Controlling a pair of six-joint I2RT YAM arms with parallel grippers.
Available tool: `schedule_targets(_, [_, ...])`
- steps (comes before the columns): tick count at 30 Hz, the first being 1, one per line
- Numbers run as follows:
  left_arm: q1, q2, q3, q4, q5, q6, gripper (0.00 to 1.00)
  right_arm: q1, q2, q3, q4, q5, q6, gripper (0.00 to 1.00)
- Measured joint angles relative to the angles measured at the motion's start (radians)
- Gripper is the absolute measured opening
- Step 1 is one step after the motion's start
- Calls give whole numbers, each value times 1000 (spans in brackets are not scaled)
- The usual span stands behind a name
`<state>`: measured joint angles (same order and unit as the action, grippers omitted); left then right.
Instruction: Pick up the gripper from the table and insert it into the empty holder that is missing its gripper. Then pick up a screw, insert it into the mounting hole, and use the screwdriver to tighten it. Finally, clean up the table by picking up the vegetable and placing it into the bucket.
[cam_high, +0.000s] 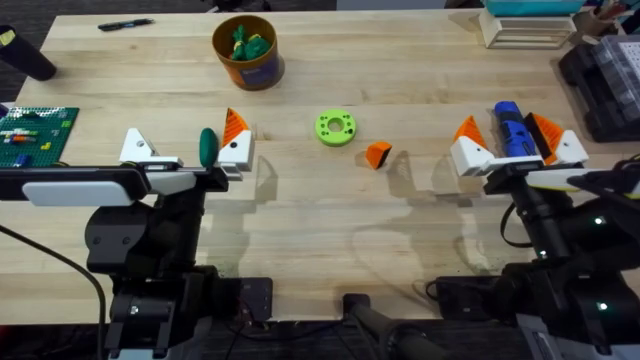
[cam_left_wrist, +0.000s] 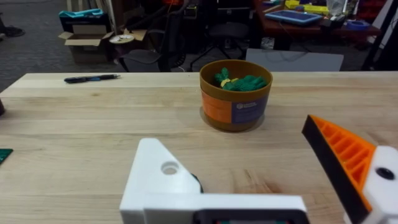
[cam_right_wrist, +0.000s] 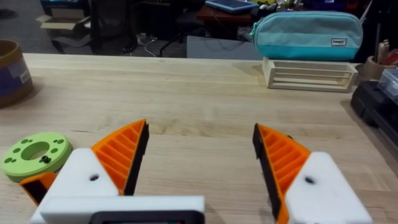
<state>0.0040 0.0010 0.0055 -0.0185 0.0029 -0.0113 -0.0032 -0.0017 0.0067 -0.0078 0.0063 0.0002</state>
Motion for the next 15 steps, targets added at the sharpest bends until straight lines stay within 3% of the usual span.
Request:
schedule_targets(8, [0,0,0,-7,0,0,985,0,0,0,1,5,0,994])
schedule_targets(15, [0,0,11,-96,-17,0,985,0,0,2,-4,5,0,994])
